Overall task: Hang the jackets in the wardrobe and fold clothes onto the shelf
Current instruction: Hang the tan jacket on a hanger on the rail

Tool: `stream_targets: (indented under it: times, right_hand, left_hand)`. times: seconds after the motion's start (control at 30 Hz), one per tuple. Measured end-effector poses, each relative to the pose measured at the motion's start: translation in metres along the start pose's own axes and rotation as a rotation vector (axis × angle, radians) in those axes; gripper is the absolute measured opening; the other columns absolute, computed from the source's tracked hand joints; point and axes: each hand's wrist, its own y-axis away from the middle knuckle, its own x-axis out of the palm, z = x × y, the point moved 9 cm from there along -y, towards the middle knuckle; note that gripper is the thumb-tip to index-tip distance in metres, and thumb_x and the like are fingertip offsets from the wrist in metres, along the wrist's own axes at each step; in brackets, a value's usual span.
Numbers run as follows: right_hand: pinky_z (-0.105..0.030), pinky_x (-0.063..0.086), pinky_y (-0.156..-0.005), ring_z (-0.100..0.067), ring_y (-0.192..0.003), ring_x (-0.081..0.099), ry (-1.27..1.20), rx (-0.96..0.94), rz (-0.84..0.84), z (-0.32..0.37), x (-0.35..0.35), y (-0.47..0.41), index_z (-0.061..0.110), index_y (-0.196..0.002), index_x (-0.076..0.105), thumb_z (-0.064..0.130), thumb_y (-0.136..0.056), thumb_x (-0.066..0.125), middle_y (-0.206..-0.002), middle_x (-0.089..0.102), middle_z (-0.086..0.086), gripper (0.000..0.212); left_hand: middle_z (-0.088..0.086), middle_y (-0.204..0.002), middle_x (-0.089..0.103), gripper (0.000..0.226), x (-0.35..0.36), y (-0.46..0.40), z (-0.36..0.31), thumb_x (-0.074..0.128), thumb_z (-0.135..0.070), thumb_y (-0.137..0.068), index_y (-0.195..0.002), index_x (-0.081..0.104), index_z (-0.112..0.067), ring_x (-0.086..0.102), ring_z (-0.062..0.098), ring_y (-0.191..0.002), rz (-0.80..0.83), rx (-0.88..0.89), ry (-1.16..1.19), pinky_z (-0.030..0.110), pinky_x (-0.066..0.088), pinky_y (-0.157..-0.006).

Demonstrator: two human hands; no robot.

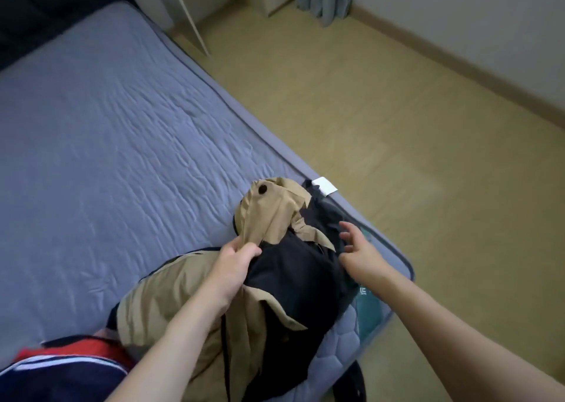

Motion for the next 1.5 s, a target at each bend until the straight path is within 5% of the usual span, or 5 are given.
stream_targets:
  times: [0.3, 0.63, 0.97, 1.23, 1.5]
  right_hand:
    - [-0.034, 0.049, -0.065, -0.027, -0.077, 0.063, -0.436, 0.331, 0.464, 0.184, 0.105, 0.131, 0.016, -0.115, 0.05, 0.085, -0.07, 0.044, -0.103, 0.063, -0.013, 0.083]
    - [-0.038, 0.048, -0.064, -0.026, -0.061, 0.055, 0.171, -0.225, 0.341, 0.43, 0.226, 0.321, 0.004, -0.078, 0.058, -0.003, -0.083, 0.044, -0.071, 0.057, -0.013, 0.016]
    - [-0.029, 0.057, -0.06, -0.014, -0.067, 0.069, 0.712, -1.047, 0.77, 0.588, 0.365, 0.603, 0.019, -0.083, 0.071, -0.002, -0.074, 0.051, -0.075, 0.072, 0.001, 0.03]
    - [-0.026, 0.036, -0.058, -0.016, -0.081, 0.054, 0.651, -1.796, 0.38, 0.659, 0.426, 0.769, 0.027, -0.09, 0.047, 0.015, -0.078, 0.06, -0.08, 0.05, 0.015, 0.021]
    - [-0.042, 0.051, -0.077, -0.03, -0.088, 0.057, 0.963, -1.686, 0.301, 0.613, 0.612, 0.797, 0.019, -0.111, 0.042, 0.028, -0.078, 0.059, -0.1, 0.06, -0.005, 0.039]
  left_hand:
    - [-0.012, -0.098, 0.074, 0.025, -0.129, 0.195, -0.122, 0.058, -0.038, -0.083, -0.102, 0.072, -0.031, 0.067, 0.008, -0.098, 0.078, 0.326, -0.179, 0.032, 0.048, -0.094]
    - [-0.02, -0.134, 0.053, 0.065, -0.253, 0.385, -0.069, 0.058, -0.026, -0.077, -0.135, 0.045, -0.051, 0.052, 0.003, -0.122, 0.234, 0.152, -0.439, 0.022, 0.04, -0.106]
    - [0.001, -0.162, 0.014, 0.104, -0.507, 0.518, -0.127, 0.069, -0.061, -0.074, -0.155, 0.011, -0.03, 0.016, 0.027, -0.148, -0.829, 0.186, -0.377, 0.047, 0.022, -0.118]
    - [-0.011, -0.077, 0.073, 0.016, -0.622, 0.689, -0.134, 0.058, -0.033, -0.08, -0.072, 0.072, -0.031, 0.068, 0.012, -0.081, -1.286, 0.595, 0.242, 0.028, 0.055, -0.073]
    - [-0.006, -0.071, 0.067, 0.026, -0.727, 0.898, -0.101, 0.042, -0.025, -0.072, -0.073, 0.066, -0.019, 0.062, 0.013, -0.072, -1.672, 0.655, 0.04, 0.027, 0.044, -0.059]
